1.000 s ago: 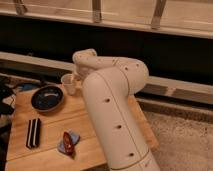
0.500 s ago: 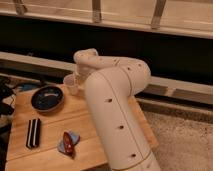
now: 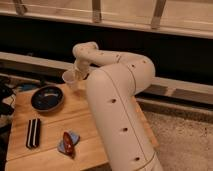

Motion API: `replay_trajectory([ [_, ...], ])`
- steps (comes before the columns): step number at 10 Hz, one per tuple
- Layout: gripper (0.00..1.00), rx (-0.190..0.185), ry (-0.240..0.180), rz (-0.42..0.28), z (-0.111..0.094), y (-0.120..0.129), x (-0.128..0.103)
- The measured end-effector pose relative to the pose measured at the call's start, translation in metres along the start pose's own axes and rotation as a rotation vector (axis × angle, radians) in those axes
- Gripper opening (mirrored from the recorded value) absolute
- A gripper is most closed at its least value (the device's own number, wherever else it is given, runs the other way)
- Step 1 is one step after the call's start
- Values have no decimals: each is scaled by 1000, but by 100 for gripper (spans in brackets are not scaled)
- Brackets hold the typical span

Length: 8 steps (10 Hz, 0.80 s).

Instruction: Place the ceramic cup in the ceramic bowl

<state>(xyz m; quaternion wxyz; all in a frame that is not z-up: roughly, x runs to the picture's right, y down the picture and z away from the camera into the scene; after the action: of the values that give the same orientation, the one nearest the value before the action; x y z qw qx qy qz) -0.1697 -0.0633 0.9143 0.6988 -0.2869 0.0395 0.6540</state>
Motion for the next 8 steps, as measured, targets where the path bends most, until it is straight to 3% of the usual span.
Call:
replay_trajectory([
  [4, 1, 1, 2, -35, -38, 21, -3],
  [8, 1, 2, 8, -87, -49, 38, 1],
])
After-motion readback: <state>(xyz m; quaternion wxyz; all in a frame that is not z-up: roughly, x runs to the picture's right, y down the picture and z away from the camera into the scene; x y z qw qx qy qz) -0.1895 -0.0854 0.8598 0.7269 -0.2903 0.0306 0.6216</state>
